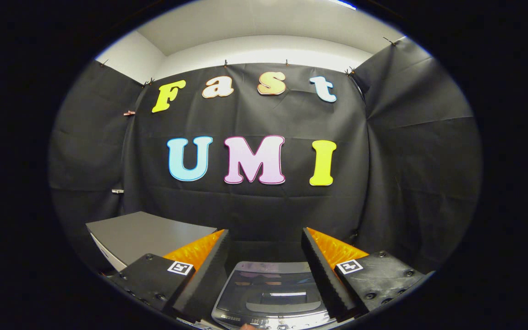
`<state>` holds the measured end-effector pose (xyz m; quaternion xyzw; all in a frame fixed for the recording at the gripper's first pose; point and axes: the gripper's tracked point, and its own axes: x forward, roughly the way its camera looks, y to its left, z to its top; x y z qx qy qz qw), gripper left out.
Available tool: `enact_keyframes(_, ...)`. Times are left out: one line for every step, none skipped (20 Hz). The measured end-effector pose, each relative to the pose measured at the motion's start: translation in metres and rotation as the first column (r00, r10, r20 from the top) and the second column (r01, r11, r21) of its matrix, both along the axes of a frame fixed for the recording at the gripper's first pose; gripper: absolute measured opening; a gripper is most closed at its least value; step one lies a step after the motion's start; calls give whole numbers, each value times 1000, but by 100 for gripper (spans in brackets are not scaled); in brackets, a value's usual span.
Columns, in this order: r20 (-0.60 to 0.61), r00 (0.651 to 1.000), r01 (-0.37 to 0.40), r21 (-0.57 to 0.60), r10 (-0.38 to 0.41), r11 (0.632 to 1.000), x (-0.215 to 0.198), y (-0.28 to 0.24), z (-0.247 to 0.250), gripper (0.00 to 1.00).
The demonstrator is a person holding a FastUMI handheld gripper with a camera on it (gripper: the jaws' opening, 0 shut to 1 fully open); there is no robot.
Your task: Put the clothes into the washing machine and then close the washing machine lid.
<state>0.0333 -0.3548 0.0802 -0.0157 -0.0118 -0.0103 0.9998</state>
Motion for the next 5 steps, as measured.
enact_keyframes(-5,1000,-1,-3,1,1000,0,1,-1,98)
enact_keyframes(-11,1000,-3,-3,3,1000,1,2,-4,98)
enact_keyframes(-15,1000,-1,-5,1,1000,1,2,-5,98)
enact_keyframes(-15,1000,-3,-4,3,1000,2,3,-4,98)
enact_keyframes(-14,1000,-4,-5,4,1000,2,4,-4,98)
